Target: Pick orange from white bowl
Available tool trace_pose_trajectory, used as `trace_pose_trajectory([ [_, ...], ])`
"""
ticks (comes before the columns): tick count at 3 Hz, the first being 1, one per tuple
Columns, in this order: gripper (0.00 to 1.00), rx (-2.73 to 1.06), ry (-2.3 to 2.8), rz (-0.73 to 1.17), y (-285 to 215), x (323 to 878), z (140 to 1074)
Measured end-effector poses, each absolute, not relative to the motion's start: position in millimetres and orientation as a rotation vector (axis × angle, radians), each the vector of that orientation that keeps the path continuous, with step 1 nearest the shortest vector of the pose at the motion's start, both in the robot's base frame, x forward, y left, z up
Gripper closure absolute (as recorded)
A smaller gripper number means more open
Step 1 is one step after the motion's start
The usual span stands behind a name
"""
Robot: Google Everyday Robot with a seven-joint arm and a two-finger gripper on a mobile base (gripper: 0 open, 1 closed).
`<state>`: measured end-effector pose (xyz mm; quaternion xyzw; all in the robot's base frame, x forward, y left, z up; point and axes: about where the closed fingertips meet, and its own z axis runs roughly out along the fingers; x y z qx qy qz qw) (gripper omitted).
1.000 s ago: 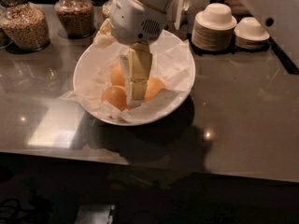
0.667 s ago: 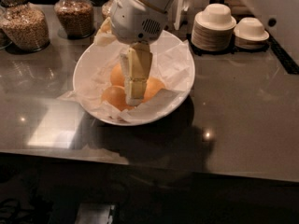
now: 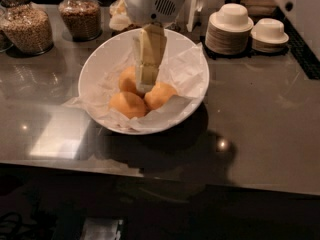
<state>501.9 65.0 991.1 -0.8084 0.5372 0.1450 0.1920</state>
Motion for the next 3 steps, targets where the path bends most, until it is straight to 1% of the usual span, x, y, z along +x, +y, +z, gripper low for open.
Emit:
trace_pose_trajectory([
  [1, 0.00, -2.222, 1.540, 0.309, 53.8, 532.7, 1012.9],
  [2, 0.00, -2.163, 1.580, 0.280, 38.7, 555.5, 1008.6],
  [3, 0.00, -2.033, 1.673, 0.349, 19.7, 562.3, 983.3],
])
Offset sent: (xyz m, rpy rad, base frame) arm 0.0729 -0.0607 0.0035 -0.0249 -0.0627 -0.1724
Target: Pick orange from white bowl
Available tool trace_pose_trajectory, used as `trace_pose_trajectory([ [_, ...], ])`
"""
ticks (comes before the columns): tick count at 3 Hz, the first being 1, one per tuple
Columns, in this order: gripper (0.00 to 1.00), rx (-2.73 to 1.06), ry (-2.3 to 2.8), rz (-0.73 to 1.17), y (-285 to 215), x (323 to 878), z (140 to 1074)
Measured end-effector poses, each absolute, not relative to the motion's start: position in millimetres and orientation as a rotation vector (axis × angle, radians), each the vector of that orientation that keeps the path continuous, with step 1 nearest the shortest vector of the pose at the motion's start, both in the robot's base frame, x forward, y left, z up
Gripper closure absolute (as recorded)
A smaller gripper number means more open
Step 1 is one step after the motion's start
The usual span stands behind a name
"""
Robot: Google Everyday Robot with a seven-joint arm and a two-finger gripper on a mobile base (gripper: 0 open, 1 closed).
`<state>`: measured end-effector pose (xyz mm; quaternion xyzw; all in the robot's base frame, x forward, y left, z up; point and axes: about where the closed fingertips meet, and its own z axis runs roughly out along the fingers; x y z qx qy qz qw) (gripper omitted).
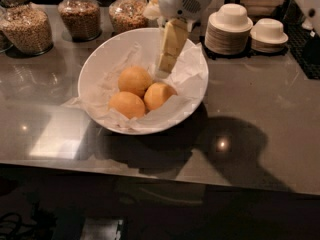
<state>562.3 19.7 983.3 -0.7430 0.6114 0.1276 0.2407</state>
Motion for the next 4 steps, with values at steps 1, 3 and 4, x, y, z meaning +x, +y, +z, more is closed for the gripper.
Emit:
trace_pose_trajectory([
  [1, 0.00, -1.850, 1.829, 0.430, -5.3, 561.5, 936.8],
  [3, 0.00, -1.665, 1.972, 0.435, -10.5, 558.0, 890.8],
  [4, 0.00, -1.641, 1.950, 0.358, -18.2, 542.8, 904.1],
])
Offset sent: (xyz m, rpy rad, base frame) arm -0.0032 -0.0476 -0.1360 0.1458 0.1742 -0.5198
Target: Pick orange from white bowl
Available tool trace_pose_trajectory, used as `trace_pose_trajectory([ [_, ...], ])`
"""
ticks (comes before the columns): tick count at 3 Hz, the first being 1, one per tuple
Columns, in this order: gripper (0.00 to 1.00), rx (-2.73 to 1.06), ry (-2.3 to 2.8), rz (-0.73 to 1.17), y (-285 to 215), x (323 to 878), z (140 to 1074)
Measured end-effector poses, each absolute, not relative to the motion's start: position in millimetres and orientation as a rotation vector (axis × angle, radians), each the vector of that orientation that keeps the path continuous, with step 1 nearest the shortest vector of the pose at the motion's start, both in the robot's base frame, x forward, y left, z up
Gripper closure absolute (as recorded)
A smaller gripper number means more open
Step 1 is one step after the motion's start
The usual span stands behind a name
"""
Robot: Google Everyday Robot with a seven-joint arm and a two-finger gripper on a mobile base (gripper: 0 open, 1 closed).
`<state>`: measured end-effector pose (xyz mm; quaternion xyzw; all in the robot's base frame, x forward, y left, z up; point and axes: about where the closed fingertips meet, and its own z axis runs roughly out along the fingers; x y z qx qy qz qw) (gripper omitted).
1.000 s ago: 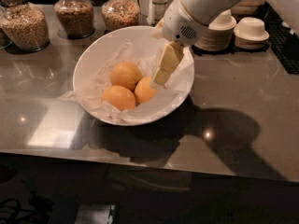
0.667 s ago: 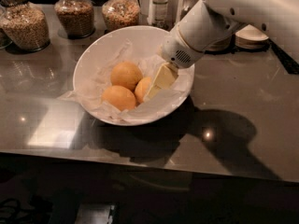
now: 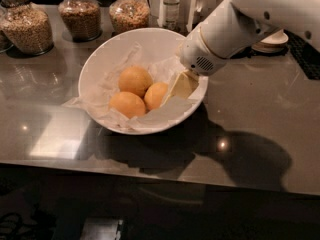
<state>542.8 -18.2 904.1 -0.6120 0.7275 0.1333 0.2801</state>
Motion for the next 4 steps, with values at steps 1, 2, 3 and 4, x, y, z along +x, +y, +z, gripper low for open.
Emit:
trace_pose_trajectory([
  [1, 0.00, -1.639, 1.948, 0.351, -18.4, 541.2, 906.1],
  [2, 0.17, -1.640, 1.948, 0.351, -18.2, 541.2, 905.9],
  [3, 0.18, -1.650, 1.947, 0.356, -14.0, 540.2, 903.0],
  [4, 0.04, -1.692, 1.947, 0.382, -1.5, 536.2, 889.5],
])
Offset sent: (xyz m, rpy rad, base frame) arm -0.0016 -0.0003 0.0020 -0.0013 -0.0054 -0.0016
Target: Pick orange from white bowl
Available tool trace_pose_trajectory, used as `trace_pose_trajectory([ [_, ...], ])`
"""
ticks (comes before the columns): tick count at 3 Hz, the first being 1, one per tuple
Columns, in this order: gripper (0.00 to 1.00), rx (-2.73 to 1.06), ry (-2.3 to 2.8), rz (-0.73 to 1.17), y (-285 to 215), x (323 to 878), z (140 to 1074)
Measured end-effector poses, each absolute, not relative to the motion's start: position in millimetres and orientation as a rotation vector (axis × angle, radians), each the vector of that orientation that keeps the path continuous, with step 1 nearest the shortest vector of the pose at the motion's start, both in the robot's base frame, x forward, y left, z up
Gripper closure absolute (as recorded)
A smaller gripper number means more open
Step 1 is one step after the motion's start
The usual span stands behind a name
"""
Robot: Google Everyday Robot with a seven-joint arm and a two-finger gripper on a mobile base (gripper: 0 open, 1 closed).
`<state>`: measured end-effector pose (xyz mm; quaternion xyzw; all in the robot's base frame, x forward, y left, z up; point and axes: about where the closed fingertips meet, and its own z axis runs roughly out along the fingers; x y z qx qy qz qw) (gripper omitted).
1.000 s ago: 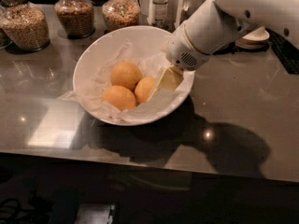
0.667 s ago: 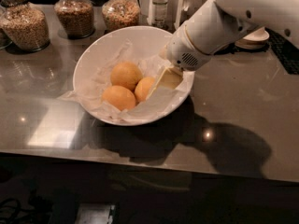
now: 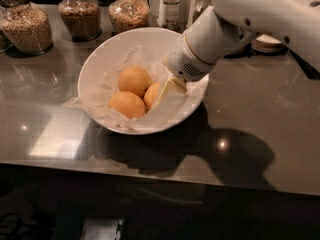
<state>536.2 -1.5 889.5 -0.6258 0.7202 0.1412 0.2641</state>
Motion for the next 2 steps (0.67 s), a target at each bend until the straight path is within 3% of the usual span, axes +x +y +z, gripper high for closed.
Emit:
trace_pose_trajectory([
  [1, 0.03, -1.738, 1.957, 0.405, 9.3, 531.4, 873.1],
  [2, 0.11, -1.763, 1.983, 0.420, 15.2, 529.4, 857.2],
])
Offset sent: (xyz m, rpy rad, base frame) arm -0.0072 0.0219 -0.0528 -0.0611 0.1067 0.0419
